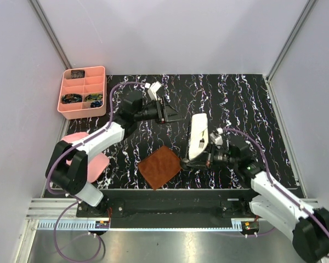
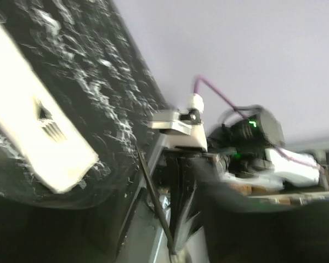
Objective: Fold the napkin into a case and place the utensils inside
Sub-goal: Pass from the left arm to the right, then insert the spoon into the folded napkin.
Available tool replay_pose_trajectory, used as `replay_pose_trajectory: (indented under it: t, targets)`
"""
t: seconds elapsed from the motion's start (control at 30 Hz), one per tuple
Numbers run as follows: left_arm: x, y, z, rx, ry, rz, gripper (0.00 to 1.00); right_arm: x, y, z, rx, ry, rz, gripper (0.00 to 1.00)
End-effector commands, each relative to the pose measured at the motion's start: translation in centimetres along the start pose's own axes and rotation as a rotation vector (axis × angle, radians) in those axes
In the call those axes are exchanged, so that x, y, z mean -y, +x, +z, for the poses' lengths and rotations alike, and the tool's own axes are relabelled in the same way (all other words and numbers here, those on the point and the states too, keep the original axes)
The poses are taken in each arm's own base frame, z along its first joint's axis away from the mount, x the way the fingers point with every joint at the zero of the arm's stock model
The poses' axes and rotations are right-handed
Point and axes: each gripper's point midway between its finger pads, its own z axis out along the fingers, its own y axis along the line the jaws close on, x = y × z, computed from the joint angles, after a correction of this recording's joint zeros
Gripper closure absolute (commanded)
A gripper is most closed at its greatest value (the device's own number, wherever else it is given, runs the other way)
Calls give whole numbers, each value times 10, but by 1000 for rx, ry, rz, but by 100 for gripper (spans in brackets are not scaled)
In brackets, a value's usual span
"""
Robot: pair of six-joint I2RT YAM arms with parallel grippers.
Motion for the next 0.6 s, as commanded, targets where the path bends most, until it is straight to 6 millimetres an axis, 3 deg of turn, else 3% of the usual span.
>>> replay_pose_trajectory:
  t: [0.0, 0.1, 0.13, 0.23, 0.3, 0.47, 0.57]
  targets:
    - [-18, -32, 0, 95, -205, 128, 32, 44, -1, -15, 135, 154, 284, 100]
    - [-39, -36, 9, 91, -287, 110, 34, 61, -2, -27, 181, 261, 322, 100]
    - [-43, -37, 11, 94, -298, 111, 37, 79, 0, -35, 191, 344, 350, 100]
    - [-55, -32, 22, 71, -323, 113, 58, 102, 1, -46, 177, 458, 368, 100]
    - [-59, -25, 30, 51, -330, 122, 67, 105, -3, -48, 174, 469, 382, 100]
    - [-63, -2, 52, -25, -341, 149, 77, 102, -13, -45, 102, 482, 299, 100]
    - [-70, 13, 63, -65, -344, 142, 80, 110, -15, -44, 54, 518, 258, 100]
